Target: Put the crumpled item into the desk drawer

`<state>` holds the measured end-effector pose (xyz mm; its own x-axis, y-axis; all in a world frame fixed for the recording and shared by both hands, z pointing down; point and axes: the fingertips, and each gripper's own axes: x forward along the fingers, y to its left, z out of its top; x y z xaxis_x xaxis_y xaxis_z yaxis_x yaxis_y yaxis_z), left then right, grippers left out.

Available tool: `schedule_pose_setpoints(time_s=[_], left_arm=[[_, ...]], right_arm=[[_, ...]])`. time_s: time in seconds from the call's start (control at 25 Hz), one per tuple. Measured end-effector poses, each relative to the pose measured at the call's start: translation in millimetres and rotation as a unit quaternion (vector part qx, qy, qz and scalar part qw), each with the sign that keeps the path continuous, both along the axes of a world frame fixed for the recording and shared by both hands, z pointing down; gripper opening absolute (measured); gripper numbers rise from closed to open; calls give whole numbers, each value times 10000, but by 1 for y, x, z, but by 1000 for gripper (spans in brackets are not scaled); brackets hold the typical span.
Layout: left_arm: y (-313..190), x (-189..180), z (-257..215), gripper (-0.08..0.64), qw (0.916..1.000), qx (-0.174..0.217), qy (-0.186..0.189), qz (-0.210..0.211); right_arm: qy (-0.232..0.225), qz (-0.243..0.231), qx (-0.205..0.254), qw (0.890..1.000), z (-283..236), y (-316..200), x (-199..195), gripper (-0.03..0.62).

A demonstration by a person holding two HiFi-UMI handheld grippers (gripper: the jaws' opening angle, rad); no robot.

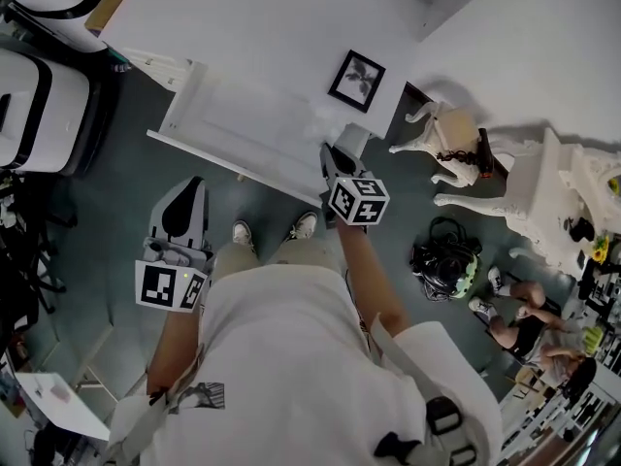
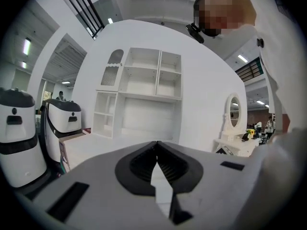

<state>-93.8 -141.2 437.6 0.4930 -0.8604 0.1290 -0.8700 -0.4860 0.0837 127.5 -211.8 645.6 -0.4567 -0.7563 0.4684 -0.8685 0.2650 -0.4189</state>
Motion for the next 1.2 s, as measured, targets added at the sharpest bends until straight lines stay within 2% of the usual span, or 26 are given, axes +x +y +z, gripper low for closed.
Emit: schedule_pose_setpoints(time_s=[0.16,0.4,0.64,0.88,1.2], left_arm=[[2,-12,7,15,9993,-136,-113,-316],[12,-21,18,15,9969,-359,-299,-636],[19,-24,19,15,9950,-435,-385,-815],[24,-26,21,15,9937,-492,-429,-906],[20,-24,23,15,9936,-520,-414,-912]], right_arm=[[266,-292,-503,9980,55,-7,-10,14],[446,-525,-958,9930,108,-16,-18,14],[669,-580,-1278,9878,142,-26,-20,14],[625,-506,-1566,9844,167,-35,-19,14],[864,-637,-1729,9791,184,-45,-23,14]])
